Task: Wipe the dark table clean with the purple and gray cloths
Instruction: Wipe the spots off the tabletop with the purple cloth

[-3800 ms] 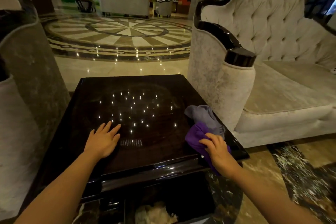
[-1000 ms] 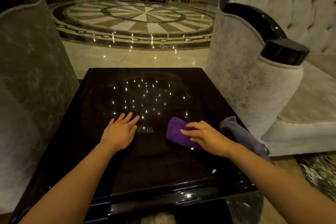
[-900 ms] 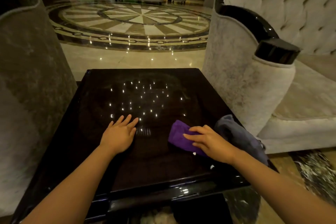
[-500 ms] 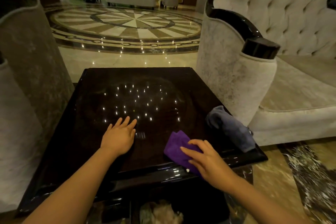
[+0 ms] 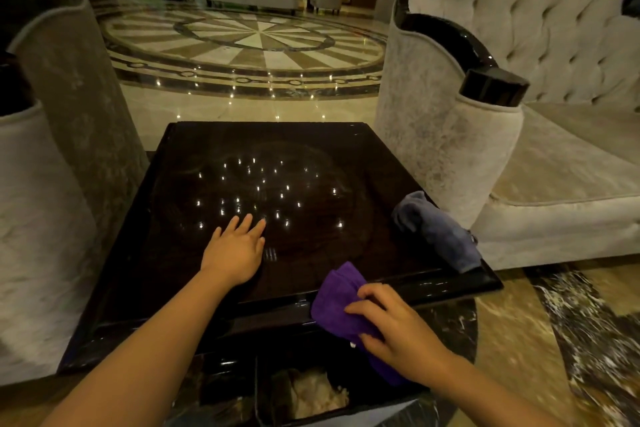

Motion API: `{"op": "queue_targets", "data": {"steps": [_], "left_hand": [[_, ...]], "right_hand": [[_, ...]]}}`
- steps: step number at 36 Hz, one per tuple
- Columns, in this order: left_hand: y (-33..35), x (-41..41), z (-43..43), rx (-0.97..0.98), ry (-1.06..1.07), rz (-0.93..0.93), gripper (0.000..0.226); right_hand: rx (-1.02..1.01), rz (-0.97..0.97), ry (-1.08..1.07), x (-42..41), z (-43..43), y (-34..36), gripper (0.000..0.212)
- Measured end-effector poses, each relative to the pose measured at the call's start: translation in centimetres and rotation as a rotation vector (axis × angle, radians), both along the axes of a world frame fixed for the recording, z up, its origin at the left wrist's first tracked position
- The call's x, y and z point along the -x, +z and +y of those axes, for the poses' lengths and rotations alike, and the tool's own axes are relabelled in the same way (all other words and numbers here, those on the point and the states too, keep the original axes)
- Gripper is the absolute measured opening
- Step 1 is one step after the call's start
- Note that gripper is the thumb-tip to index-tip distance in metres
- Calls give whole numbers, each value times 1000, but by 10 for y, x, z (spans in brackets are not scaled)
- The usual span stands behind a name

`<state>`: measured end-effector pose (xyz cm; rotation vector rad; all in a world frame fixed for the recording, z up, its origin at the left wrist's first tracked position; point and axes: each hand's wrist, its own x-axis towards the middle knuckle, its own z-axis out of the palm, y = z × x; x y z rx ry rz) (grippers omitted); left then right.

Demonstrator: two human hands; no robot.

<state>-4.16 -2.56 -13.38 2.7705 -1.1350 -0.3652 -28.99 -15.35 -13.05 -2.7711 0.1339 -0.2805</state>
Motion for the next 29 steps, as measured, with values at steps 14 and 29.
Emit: {"op": "queue_targets", "data": {"steps": [14, 29], "left_hand": [[2, -24, -8, 66, 18, -61, 50], [-5, -80, -39, 1, 60, -47, 51]], "right_hand": [[-3, -250, -198, -60, -45, 53, 37], [6, -199, -494, -170, -183, 77, 22]]}}
